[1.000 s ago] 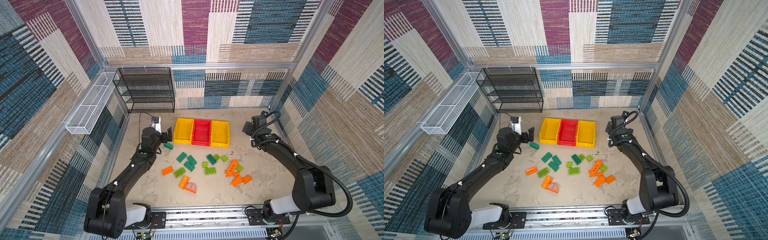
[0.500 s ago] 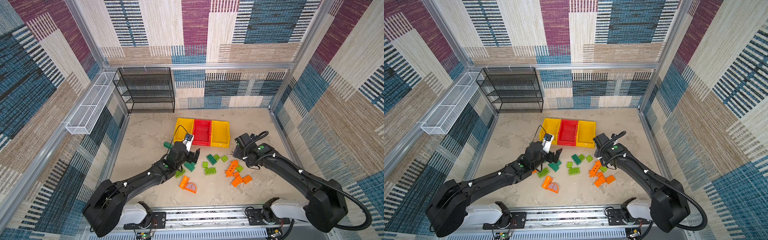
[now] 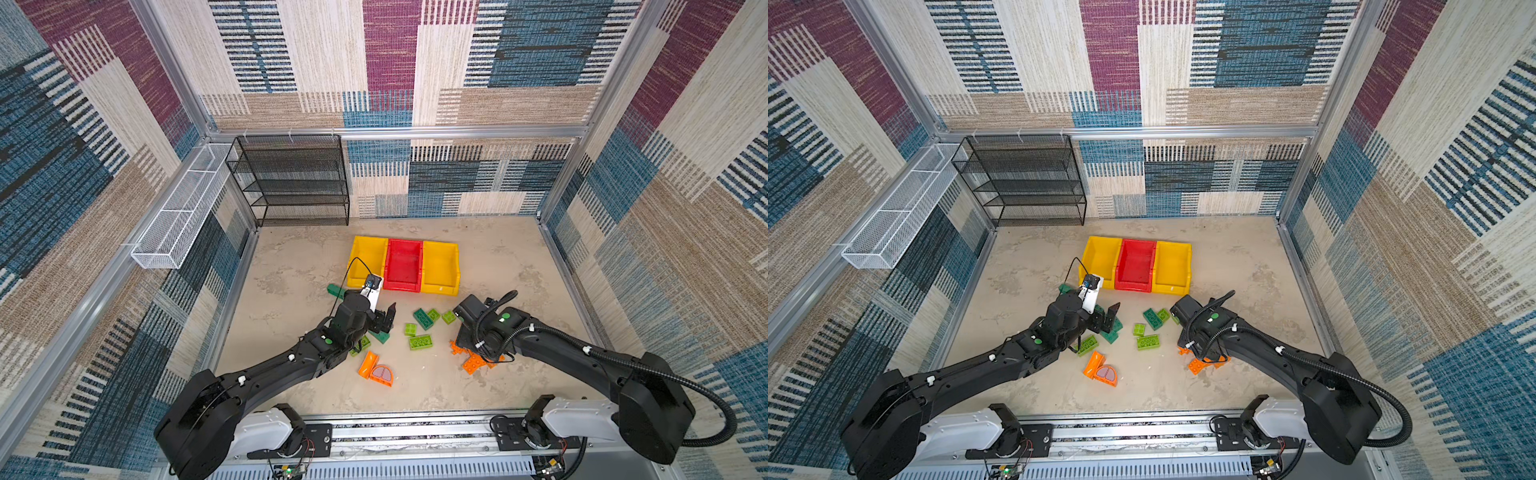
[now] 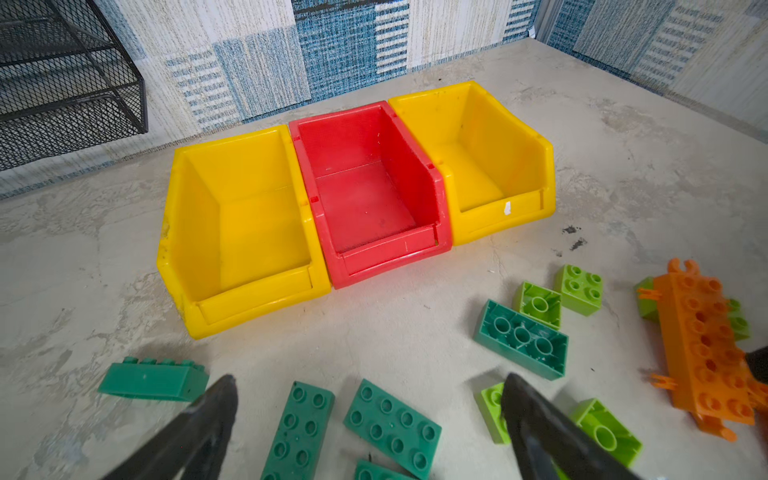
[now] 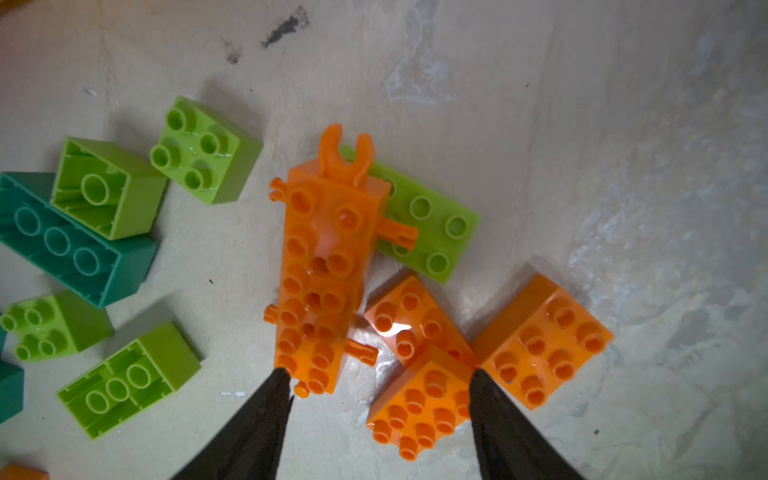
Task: Sort the legos into containers by color
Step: 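Move the right gripper over the long orange brick while the left arm advances, then grasp the long orange brick with the right gripper and carry it to the yellow bin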
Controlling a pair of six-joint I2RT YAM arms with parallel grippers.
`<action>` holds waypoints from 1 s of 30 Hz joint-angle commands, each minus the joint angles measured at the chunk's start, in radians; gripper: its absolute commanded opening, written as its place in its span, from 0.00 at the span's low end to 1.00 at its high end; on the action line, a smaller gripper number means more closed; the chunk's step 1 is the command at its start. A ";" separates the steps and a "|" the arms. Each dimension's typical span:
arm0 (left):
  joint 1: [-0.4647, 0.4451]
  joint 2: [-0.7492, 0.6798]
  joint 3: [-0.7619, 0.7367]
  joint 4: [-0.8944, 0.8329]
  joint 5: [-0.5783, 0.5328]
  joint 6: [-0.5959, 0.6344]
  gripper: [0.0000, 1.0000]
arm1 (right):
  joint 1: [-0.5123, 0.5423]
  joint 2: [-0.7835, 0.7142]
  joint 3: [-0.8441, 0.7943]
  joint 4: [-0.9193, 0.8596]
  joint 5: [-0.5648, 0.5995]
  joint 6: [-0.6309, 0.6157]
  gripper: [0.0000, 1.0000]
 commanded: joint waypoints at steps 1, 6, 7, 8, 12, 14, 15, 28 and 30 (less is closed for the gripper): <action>0.000 -0.007 -0.004 0.002 -0.003 -0.015 0.99 | 0.003 0.046 0.024 0.062 -0.007 0.012 0.68; -0.001 -0.009 -0.002 0.008 -0.012 0.001 0.99 | 0.003 0.086 0.037 0.078 0.022 0.026 0.67; -0.001 -0.008 -0.001 0.007 -0.013 0.004 0.99 | 0.004 0.090 0.038 0.083 0.026 0.028 0.67; -0.001 -0.008 -0.001 0.010 -0.015 0.007 0.99 | 0.003 0.095 0.037 0.089 0.026 0.029 0.67; -0.001 -0.002 0.001 0.012 -0.017 0.018 0.99 | 0.003 0.123 0.035 0.116 0.035 0.036 0.67; -0.001 0.001 0.003 0.012 -0.017 0.020 0.99 | 0.003 0.143 0.041 0.118 0.044 0.035 0.66; -0.001 0.003 0.003 0.014 -0.016 0.021 0.99 | 0.003 0.152 0.039 0.114 0.052 0.037 0.65; 0.000 0.000 0.007 0.010 -0.024 0.059 0.99 | 0.002 0.211 0.035 0.164 0.058 0.035 0.44; 0.000 -0.005 0.004 0.009 -0.029 0.064 0.99 | 0.002 0.212 0.036 0.160 0.047 0.035 0.38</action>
